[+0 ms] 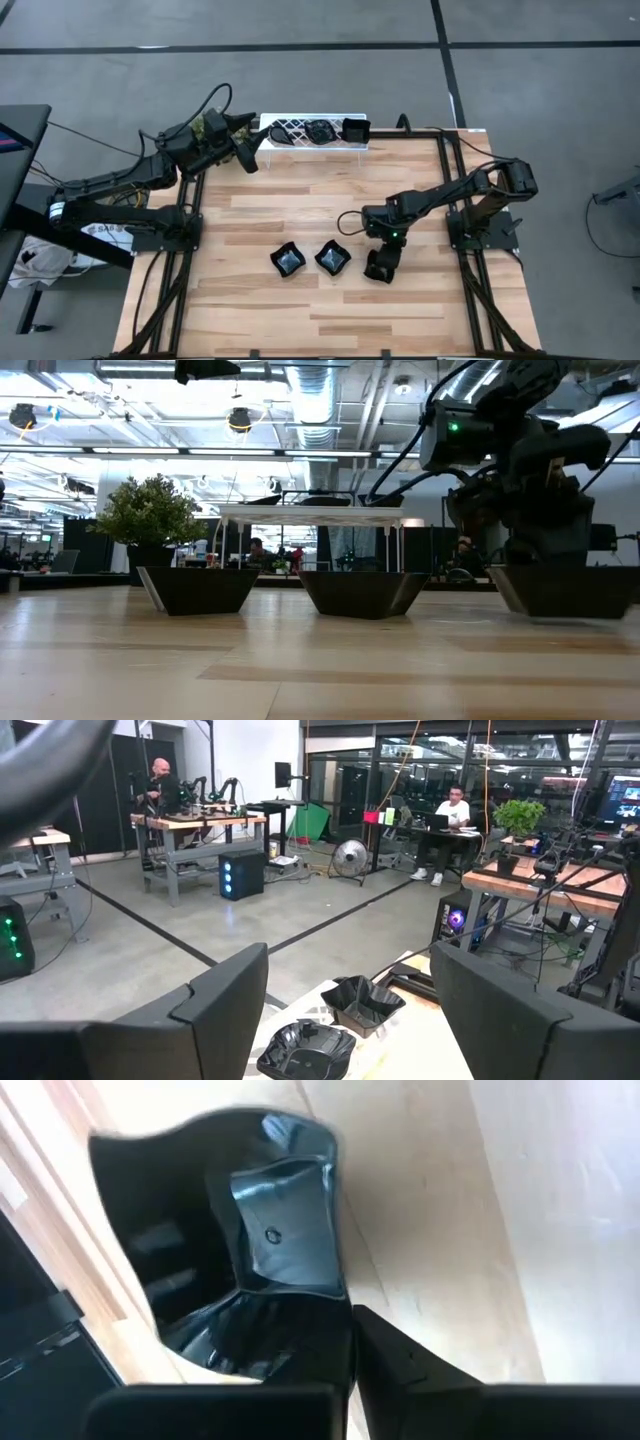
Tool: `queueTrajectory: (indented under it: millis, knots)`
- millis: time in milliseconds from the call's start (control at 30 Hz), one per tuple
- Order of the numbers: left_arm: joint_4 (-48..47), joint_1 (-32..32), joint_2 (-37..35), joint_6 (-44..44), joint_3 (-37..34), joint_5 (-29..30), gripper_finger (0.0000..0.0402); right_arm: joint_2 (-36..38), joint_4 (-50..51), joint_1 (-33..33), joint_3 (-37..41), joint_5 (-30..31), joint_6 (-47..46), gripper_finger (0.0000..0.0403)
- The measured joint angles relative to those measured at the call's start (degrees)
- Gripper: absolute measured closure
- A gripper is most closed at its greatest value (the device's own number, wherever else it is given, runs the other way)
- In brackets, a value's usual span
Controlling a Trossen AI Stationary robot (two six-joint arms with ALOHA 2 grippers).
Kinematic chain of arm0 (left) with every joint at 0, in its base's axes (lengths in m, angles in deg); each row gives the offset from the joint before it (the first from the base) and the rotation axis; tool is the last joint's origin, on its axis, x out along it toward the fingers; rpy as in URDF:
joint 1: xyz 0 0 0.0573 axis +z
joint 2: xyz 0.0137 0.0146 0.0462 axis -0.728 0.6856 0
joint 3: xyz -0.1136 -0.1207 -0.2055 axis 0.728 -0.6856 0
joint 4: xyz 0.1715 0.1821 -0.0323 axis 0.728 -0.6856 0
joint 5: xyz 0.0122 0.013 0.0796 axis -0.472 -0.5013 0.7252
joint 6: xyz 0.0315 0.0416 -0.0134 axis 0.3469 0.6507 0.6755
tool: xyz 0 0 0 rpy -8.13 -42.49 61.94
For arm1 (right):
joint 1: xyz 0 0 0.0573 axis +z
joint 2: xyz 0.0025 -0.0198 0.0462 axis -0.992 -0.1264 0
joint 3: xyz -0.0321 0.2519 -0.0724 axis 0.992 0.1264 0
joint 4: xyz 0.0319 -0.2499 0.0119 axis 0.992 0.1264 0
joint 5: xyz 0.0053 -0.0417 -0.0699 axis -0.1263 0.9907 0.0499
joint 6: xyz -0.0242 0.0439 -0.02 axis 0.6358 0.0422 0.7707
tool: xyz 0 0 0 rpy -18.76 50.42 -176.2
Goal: Pick & Place Mini shaped plates
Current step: Stack the black distorted square plate on top of the black distorted square plate on the shelf
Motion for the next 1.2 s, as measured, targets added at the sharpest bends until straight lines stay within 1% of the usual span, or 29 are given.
queueTrajectory:
  millis: [200,400,500,700,933,1200]
  knots:
    - [0.0,0.0,0.0,0.0,0.0,0.0,0.0119,0.0,8.9,-1.1,-5.6,0.2,4.7,0.04]
    - [0.0,0.0,0.0,0.0,0.0,0.0,0.0119,0.0,20.7,-5.0,-15.3,0.9,12.2,0.0399]
    - [0.0,0.0,0.0,0.0,0.0,0.0,0.0119,0.0,27.2,-7.6,-21.4,3.4,16.8,0.04]
    - [0.0,0.0,0.0,0.0,0.0,0.0,0.0119,0.0,36.4,-14.8,-34.4,11.1,25.1,0.0401]
    - [0.0,0.0,0.0,0.0,0.0,0.0,0.0119,0.0,37.8,-25.7,-45.9,12.3,28.6,0.0402]
    - [0.0,0.0,0.0,0.0,0.0,0.0,0.0119,-0.1,38.0,-36.7,-52.5,12.4,28.7,0.0402]
